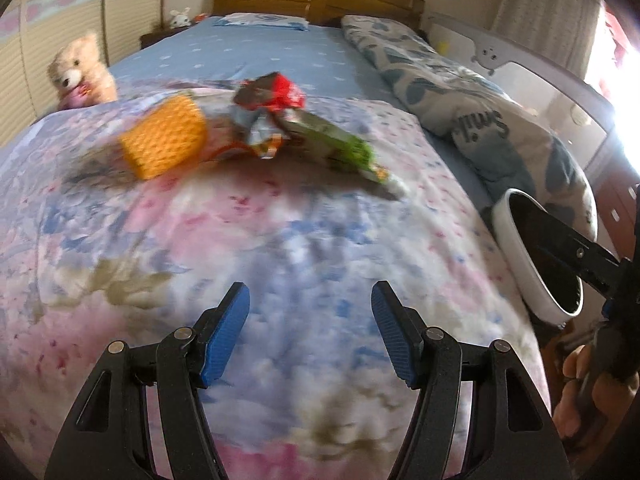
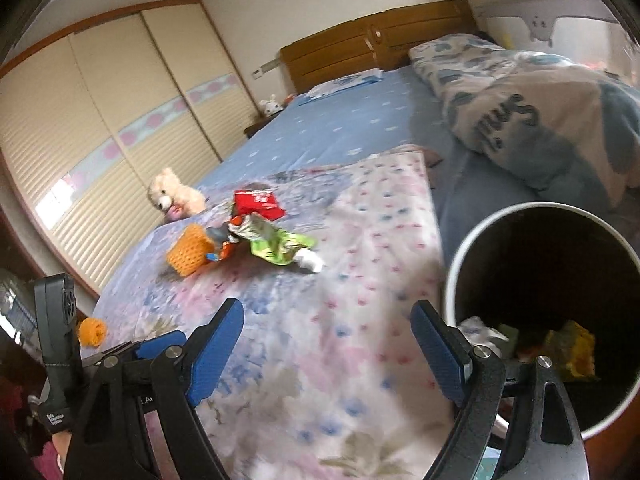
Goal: Collect trash
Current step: 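Move both open tools back over the remaining trash on the bed, then grasp the orange mesh foam sleeve with the left tool while the right tool grasps the green-and-white pouch, then carry the orange sleeve with the left tool while the right tool carries the green pouch over the bin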
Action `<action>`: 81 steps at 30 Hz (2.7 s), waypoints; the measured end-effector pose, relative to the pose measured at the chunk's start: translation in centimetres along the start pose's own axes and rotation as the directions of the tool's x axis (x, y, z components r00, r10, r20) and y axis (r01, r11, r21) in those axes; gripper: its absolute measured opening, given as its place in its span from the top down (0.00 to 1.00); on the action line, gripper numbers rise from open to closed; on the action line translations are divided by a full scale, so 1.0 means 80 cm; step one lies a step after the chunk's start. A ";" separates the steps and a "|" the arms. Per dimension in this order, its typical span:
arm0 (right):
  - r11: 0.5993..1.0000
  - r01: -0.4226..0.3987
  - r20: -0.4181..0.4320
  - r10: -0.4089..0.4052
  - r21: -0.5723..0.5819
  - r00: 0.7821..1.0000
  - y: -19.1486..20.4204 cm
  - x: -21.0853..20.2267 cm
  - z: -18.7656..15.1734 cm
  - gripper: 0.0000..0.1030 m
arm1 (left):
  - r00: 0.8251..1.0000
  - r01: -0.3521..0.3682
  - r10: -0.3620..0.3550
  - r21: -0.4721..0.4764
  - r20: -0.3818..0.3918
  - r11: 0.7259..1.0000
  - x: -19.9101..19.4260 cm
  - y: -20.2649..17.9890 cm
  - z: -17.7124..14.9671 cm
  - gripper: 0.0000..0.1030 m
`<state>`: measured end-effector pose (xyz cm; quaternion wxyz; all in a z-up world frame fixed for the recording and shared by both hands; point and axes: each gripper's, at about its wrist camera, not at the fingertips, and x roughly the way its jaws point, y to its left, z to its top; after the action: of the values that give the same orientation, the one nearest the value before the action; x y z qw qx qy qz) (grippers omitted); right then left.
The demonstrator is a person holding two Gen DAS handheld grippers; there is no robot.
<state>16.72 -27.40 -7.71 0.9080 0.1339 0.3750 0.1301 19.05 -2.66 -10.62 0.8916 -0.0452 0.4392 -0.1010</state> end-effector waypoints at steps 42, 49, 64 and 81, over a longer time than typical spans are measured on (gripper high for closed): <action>0.942 -0.010 -0.206 -0.063 -0.335 0.976 0.099 0.212 0.052 0.53 | 0.993 -0.119 0.119 -0.034 0.000 0.992 0.085 0.145 0.110 0.85; 0.964 -0.028 -0.197 -0.026 -0.264 0.980 0.089 0.183 0.046 0.58 | 0.996 -0.090 0.091 -0.048 0.024 0.995 0.053 0.133 0.086 0.87; 0.996 -0.009 -0.120 -0.002 -0.094 0.993 0.056 0.079 0.009 0.59 | 0.999 0.007 -0.006 -0.015 0.054 1.000 -0.018 0.064 0.022 0.88; 1.000 0.031 -0.037 -0.031 -0.003 0.999 0.012 -0.024 -0.037 0.59 | 0.992 0.109 -0.115 0.114 0.048 0.987 -0.052 -0.037 -0.027 0.88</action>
<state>13.15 -26.71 -8.21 0.9030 0.1248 0.3935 0.1189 14.42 -4.58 -8.23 0.8971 -0.0227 0.4053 -0.1741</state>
